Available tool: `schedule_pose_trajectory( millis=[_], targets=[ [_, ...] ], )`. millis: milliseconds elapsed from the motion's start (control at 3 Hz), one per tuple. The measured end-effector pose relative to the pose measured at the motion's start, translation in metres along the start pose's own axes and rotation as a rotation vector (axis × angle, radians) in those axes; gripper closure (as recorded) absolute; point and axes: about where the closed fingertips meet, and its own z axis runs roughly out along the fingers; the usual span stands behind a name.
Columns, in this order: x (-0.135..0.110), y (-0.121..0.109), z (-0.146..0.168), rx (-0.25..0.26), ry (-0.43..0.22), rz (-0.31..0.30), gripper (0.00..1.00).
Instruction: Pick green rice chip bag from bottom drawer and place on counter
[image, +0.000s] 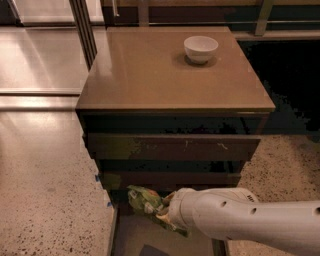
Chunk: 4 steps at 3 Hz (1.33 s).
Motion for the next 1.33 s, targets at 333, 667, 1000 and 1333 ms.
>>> schedule_pose_trajectory(
  millis=[333,667,1000,1333],
  targets=[
    [-0.017,-0.011,-0.035,0.012,-0.013,-0.009,1.00],
    [-0.027,-0.031,-0.089,0.023,-0.056,0.048,1.00],
    [-0.011,-0.047,-0.138,0.048,-0.097,0.093,1.00],
    [0.008,-0.051,-0.190,0.118,-0.151,0.025,1.00]
  ],
)
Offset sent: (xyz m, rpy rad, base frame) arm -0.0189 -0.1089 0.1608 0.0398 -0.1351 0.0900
